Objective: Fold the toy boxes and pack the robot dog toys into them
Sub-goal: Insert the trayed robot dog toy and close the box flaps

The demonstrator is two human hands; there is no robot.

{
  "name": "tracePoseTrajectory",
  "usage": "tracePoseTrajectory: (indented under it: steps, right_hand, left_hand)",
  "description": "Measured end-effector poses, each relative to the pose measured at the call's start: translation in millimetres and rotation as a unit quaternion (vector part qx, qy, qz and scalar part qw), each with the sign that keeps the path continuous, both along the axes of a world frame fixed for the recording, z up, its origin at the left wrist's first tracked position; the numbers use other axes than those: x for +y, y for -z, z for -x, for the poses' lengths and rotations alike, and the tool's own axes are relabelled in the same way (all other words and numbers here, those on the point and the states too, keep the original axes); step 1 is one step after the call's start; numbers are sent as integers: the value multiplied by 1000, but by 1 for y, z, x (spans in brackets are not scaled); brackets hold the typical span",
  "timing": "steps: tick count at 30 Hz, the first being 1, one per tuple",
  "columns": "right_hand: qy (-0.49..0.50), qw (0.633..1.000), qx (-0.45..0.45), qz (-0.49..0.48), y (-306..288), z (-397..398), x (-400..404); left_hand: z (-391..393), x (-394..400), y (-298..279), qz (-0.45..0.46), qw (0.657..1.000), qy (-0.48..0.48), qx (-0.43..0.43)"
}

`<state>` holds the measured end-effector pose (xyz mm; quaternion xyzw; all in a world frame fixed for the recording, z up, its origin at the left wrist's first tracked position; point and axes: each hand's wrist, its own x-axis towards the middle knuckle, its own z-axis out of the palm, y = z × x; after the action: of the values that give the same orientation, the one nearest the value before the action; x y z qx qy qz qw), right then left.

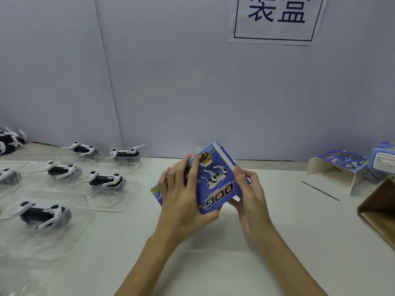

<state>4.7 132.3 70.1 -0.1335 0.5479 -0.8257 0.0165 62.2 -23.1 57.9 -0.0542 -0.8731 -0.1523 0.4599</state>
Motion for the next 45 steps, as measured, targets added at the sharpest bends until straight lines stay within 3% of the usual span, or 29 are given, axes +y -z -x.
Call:
tracePoseTrajectory:
  steps: [7, 13, 17, 22, 45]
  right_hand:
    - [-55, 975, 144, -162, -3, 1, 9]
    - [-98, 958, 203, -180, -4, -4, 11]
    - [-43, 958, 228, -169, -3, -8, 9]
    - [-20, 968, 199, -154, -4, -8, 5]
    - [-31, 962, 227, -149, 0, -13, -4]
  left_hand:
    - [-5, -38, -6, -2, 992, 104, -70]
    - [-7, -11, -7, 8, 999, 31, -12]
    - [-4, -10, -4, 32, 999, 19, 5]
    - [-2, -6, 3, 80, 997, 13, 5]
    - [-1, -2, 4, 94, 995, 5, 27]
